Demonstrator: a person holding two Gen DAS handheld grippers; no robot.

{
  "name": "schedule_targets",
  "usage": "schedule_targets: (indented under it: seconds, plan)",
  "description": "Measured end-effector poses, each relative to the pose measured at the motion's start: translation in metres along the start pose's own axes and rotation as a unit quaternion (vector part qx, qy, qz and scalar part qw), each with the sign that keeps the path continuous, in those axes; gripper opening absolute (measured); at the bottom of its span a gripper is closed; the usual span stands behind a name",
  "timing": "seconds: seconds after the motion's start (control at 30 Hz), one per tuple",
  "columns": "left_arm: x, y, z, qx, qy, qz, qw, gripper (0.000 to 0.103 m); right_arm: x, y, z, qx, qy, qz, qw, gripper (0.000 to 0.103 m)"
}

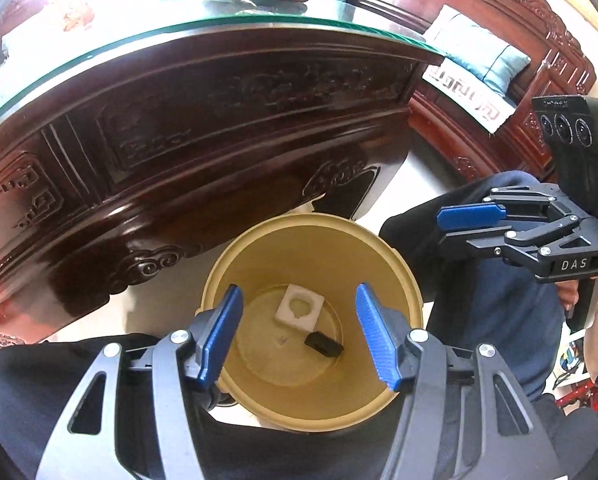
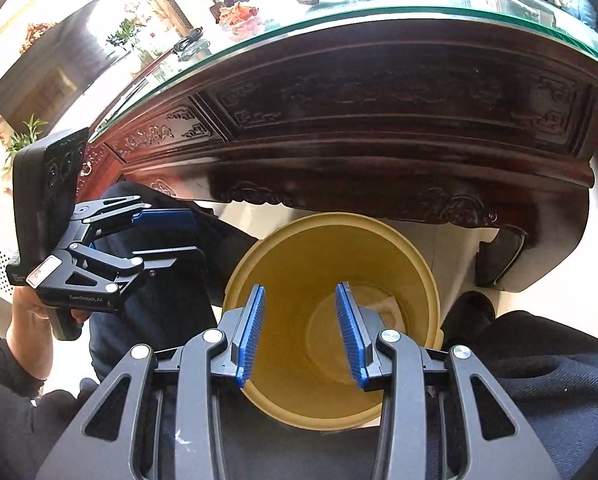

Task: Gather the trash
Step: 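Carry both foam pieces to the yellow bin and open both tools, then return to the table and grasp the white paper napkins with the right tool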

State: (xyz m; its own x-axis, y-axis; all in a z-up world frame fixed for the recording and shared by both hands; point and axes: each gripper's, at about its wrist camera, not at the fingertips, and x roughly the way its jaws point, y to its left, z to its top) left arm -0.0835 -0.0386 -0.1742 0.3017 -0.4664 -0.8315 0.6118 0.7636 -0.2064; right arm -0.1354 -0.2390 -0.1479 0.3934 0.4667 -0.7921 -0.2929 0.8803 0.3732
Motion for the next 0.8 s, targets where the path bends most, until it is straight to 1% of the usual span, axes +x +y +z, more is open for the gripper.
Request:
schedule_targets:
  seconds: [0.17, 0.33, 0.47, 0.6, 0.8]
  plan:
    - [-0.006, 0.006, 0.013, -0.006, -0.010, 0.002, 0.9999, 0.059, -0.003, -0.001, 0.012, 0.000, -0.008, 0.008, 1.000, 0.037]
    - [-0.025, 0.016, 0.036, -0.011, -0.043, 0.011, 0.9989, 0.059, -0.015, 0.003, 0.037, -0.010, -0.034, 0.011, 0.999, 0.037]
    - [-0.044, 0.026, 0.065, -0.013, -0.076, 0.024, 0.9968, 0.059, -0.031, 0.013, 0.072, -0.036, -0.065, 0.012, 0.997, 0.037]
    - [-0.064, 0.036, 0.099, -0.021, -0.112, 0.038, 0.9928, 0.059, -0.044, 0.020, 0.110, -0.053, -0.094, 0.014, 0.994, 0.037]
    - [-0.083, 0.045, 0.148, -0.008, -0.149, 0.064, 0.9867, 0.059, -0.054, 0.019, 0.164, -0.057, -0.126, 0.015, 0.990, 0.037]
